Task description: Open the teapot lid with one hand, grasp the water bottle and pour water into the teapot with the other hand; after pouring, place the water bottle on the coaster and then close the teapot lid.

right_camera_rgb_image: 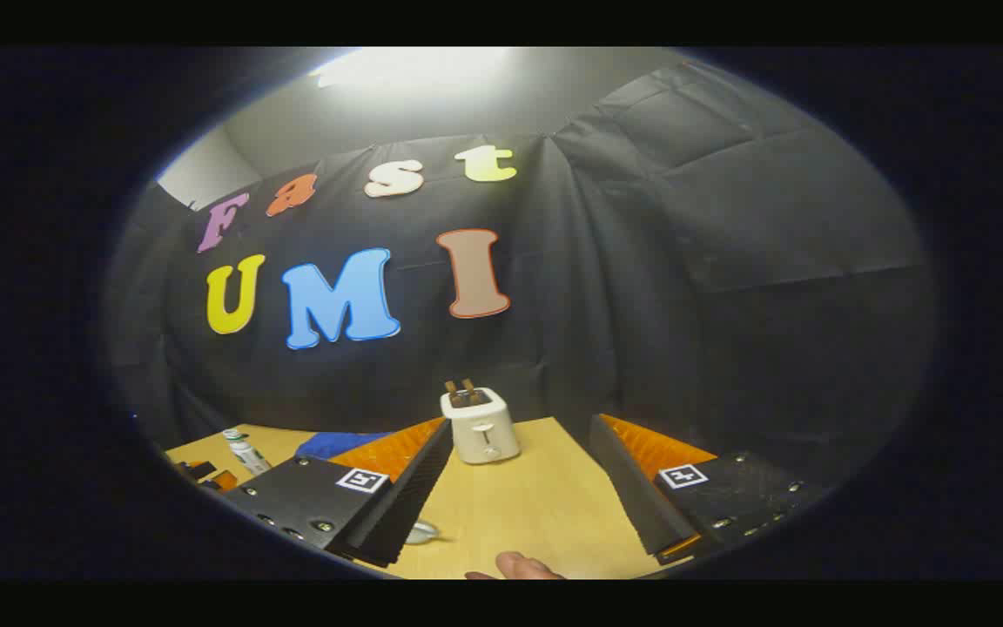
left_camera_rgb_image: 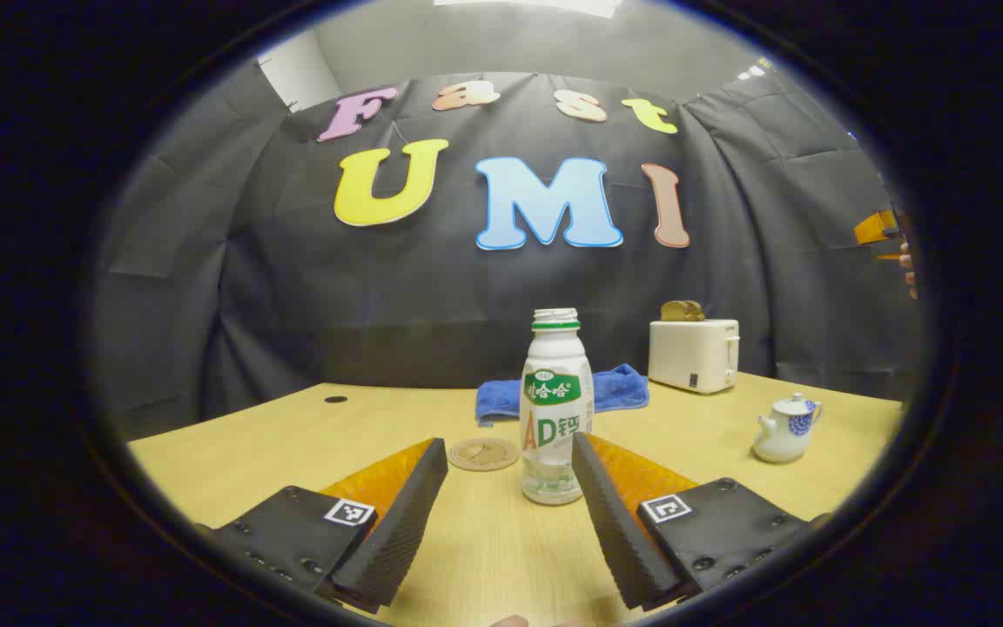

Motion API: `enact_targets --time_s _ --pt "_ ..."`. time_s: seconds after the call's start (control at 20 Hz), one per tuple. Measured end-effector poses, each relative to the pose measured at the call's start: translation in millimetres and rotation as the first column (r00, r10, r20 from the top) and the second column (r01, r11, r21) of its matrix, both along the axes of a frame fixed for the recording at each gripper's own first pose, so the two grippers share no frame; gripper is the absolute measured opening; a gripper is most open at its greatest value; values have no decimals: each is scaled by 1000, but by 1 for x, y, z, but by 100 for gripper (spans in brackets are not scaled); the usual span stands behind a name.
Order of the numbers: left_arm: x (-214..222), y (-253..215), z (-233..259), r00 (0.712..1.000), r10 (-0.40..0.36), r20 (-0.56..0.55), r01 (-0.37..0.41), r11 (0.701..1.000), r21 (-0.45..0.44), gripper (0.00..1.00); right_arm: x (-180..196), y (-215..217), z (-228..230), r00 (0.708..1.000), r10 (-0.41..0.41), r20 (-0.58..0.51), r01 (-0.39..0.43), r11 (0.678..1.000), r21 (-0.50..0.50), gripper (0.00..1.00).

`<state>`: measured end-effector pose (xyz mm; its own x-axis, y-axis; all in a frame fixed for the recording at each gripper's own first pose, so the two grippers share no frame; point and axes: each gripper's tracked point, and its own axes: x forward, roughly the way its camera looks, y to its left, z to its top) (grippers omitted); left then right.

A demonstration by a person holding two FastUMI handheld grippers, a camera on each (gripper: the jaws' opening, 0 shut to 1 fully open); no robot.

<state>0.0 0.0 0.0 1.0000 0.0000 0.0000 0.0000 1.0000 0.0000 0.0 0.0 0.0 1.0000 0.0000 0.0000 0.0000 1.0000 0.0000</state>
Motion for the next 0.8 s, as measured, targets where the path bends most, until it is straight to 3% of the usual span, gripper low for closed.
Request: enact_targets --time_s 0.2,0.35,0.6,0.8 --pt "-3 2 0 1000 19 0 -19 1000 0 100 -19 98 -117 989 107 -106 -113 992 -57 97" --pt "-5 1 0 1000 13 1 -13 1000 0 100 -25 140 -164 982 125 -139 -138 987 -85 98" --pt "-21 -4 2 999 41 3 -41 999 -11 100 -15 155 -183 989 94 -118 -112 981 -158 97" --pt "-32 -45 2 998 -64 1 64 998 2 99 -9 165 -190 987 126 -102 -141 976 -164 97"
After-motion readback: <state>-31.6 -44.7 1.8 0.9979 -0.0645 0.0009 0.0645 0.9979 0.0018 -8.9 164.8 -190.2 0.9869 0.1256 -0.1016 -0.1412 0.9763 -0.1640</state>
